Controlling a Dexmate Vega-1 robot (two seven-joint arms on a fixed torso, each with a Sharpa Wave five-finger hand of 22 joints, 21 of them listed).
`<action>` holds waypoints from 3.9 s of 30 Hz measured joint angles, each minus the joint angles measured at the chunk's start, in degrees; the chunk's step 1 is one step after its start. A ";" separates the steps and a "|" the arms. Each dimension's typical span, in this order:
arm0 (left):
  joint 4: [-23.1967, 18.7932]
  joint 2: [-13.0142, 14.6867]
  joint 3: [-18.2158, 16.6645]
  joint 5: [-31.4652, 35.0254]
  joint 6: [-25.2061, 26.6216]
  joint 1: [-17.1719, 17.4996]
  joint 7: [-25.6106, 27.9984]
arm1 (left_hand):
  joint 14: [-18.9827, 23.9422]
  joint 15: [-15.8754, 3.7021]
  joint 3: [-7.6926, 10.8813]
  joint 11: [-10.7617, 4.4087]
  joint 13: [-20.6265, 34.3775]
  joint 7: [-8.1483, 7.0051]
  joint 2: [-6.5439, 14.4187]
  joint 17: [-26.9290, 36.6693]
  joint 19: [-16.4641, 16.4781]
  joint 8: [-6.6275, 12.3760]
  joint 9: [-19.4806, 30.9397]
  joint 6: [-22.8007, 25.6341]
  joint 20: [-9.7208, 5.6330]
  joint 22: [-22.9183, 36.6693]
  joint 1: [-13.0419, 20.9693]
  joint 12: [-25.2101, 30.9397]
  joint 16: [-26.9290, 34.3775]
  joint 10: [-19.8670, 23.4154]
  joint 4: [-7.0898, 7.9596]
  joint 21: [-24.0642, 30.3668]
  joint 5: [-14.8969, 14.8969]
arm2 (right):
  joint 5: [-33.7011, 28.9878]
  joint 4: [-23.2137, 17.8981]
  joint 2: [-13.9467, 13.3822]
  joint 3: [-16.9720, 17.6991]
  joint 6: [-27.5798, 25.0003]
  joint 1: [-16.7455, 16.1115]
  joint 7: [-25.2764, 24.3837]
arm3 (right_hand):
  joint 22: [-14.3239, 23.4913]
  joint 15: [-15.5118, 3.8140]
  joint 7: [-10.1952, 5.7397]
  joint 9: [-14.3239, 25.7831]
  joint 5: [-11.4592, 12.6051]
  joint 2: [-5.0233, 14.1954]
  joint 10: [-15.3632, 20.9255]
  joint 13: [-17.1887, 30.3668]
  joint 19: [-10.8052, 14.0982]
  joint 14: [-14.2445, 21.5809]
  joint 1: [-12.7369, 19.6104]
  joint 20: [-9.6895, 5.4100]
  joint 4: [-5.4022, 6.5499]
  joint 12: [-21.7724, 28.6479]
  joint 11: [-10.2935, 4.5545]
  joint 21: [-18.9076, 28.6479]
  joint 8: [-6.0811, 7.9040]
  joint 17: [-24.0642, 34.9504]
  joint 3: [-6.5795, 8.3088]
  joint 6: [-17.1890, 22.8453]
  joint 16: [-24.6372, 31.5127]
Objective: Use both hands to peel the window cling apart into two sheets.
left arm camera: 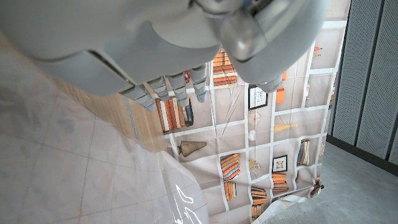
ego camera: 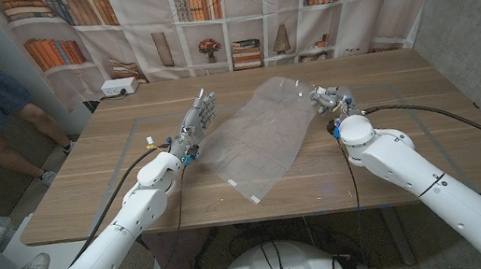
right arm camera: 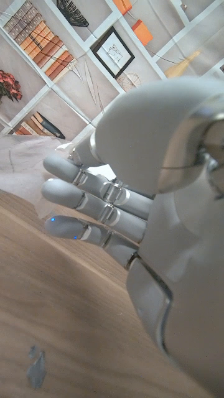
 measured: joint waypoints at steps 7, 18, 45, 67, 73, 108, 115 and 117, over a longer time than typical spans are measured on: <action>-0.16 -0.05 0.15 0.06 0.04 -0.22 -0.16 | 0.00 0.00 0.00 0.00 0.00 -0.31 0.00 0.00 0.00 0.00 0.00 0.31 0.00 0.00 0.00 0.00 0.00 0.00 0.00 0.00 0.00 | -0.03 0.04 -0.44 0.35 1.11 0.54 -0.32 | -0.53 -0.22 0.01 0.00 0.01 0.06 0.01 0.00 0.00 0.24 0.07 0.00 0.25 -0.44 0.01 0.35 -0.08 -0.27 -0.25 -0.01 0.00; -1.42 0.15 0.22 0.78 0.00 -0.54 0.16 | 0.00 0.00 -0.16 0.00 0.00 -0.50 0.00 0.00 0.01 -0.24 0.00 -0.34 0.00 0.00 0.00 0.00 0.00 0.00 0.16 0.00 0.00 | -1.26 0.31 -1.47 0.29 3.49 1.55 0.31 | -1.32 -0.22 -0.31 0.23 0.21 0.06 -0.39 0.43 -0.38 0.23 0.06 0.24 0.16 -0.71 -0.36 0.80 -0.34 -0.53 -0.79 -0.35 0.00; -3.41 0.42 0.83 2.24 -0.05 -1.57 0.91 | 0.00 0.00 -0.40 0.13 0.00 -0.51 0.00 0.00 0.01 -0.24 0.00 -0.33 0.01 0.00 0.00 0.00 0.00 0.34 -0.09 0.00 0.00 | -11.16 0.36 -6.01 -1.42 8.15 2.90 1.43 | -2.65 -0.22 -2.59 3.18 -2.58 2.05 -3.93 2.29 -3.76 -1.44 0.05 0.47 0.71 -2.48 -1.22 2.55 -0.63 -1.06 -1.66 -3.46 0.00; -3.28 0.19 1.25 2.93 0.42 -2.97 0.96 | -0.32 0.32 -0.55 0.12 0.00 -0.30 0.00 0.00 0.01 -0.24 0.00 -0.12 0.01 0.00 0.00 0.00 0.00 0.32 0.07 0.00 0.00 | -24.86 4.44 -6.39 -3.11 16.58 4.88 -0.28 | -2.64 0.92 -4.20 6.02 -8.74 3.54 -5.97 3.36 -6.27 -4.22 0.22 0.74 1.38 -3.54 -1.84 3.21 -0.50 -0.63 -1.81 -5.27 0.89; -3.04 0.12 1.27 2.95 0.42 -3.10 0.92 | -0.32 0.32 -0.55 0.11 0.00 -0.30 0.00 0.00 0.01 -0.24 0.00 -0.12 0.01 0.00 0.00 0.00 0.00 0.32 0.07 0.00 0.00 | -26.48 6.44 -5.75 -2.89 19.99 5.68 -0.17 | -2.64 1.35 -4.51 6.68 -10.55 4.02 -6.63 3.62 -6.98 -5.04 -0.12 0.83 1.69 -4.00 -1.90 3.21 -0.29 -0.64 -1.49 -5.58 0.89; -6.26 2.07 0.52 3.05 1.41 -2.46 1.47 | -0.63 0.00 -0.54 0.11 0.00 -0.09 0.00 0.00 -0.30 -0.24 0.00 0.09 -0.30 0.00 0.00 0.00 0.00 0.31 0.07 0.00 0.00 | -24.29 15.24 -2.66 1.43 36.17 7.10 3.26 | -3.97 3.05 -4.87 13.23 -12.34 5.06 -9.75 7.50 -9.43 -8.19 -1.66 0.82 6.44 -4.36 -2.14 2.68 0.57 -0.64 2.32 -9.51 1.33; -9.04 3.87 0.15 3.91 1.80 -3.20 0.70 | -0.43 0.08 -0.80 0.00 0.00 0.36 0.00 0.00 -0.30 -0.24 0.00 1.07 -0.30 0.00 0.00 0.04 0.33 2.06 0.32 0.00 0.00 | -25.38 15.31 -2.64 1.66 37.55 6.98 2.88 | -3.96 3.06 -5.00 13.78 -12.51 5.09 -9.75 7.76 -9.74 -8.20 -1.70 1.13 6.50 -4.36 -2.14 2.89 0.56 -0.64 2.39 -9.65 1.33; -9.44 4.18 0.16 4.17 1.99 -3.51 0.21 | -0.18 0.00 -0.80 -0.09 0.00 0.10 0.00 0.00 -0.30 -0.24 -0.01 1.33 -0.30 0.00 0.00 0.40 0.45 2.16 0.32 0.00 0.00 | -25.70 15.05 -2.72 1.66 37.68 6.90 2.88 | -3.96 3.06 -5.06 13.80 -12.51 5.09 -9.75 7.86 -9.74 -8.20 -1.70 1.13 6.50 -4.36 -2.14 2.89 0.56 -0.64 2.38 -9.72 1.33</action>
